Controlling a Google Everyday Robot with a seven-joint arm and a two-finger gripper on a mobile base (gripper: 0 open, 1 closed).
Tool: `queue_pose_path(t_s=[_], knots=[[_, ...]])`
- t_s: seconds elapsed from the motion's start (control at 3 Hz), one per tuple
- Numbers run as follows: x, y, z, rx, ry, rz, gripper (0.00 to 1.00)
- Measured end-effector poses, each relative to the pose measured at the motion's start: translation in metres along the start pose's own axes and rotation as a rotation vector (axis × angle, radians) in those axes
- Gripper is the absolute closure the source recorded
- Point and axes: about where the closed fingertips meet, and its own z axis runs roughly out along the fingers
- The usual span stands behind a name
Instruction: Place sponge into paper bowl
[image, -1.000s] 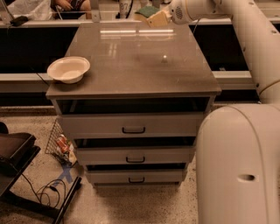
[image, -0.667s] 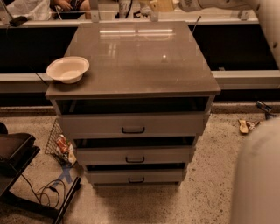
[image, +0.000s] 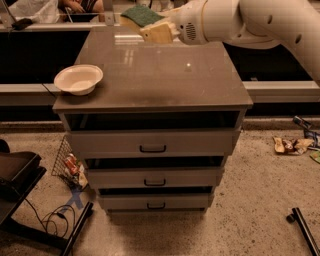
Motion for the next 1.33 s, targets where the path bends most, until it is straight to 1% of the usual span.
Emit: queue_pose_path(t_s=[0.33, 0.67, 1.0, 1.33], knots=[[-0.001, 0.000, 0.000, 0.001, -0.001, -0.001, 1.00], [0.004, 0.000, 0.019, -0.019, 0.023, -0.008, 1.00], [0.017, 0.002, 0.062, -0.076, 0.077, -0.014, 1.00], [0.029, 0.011, 0.105, -0.146, 0.121, -0.015, 1.00]])
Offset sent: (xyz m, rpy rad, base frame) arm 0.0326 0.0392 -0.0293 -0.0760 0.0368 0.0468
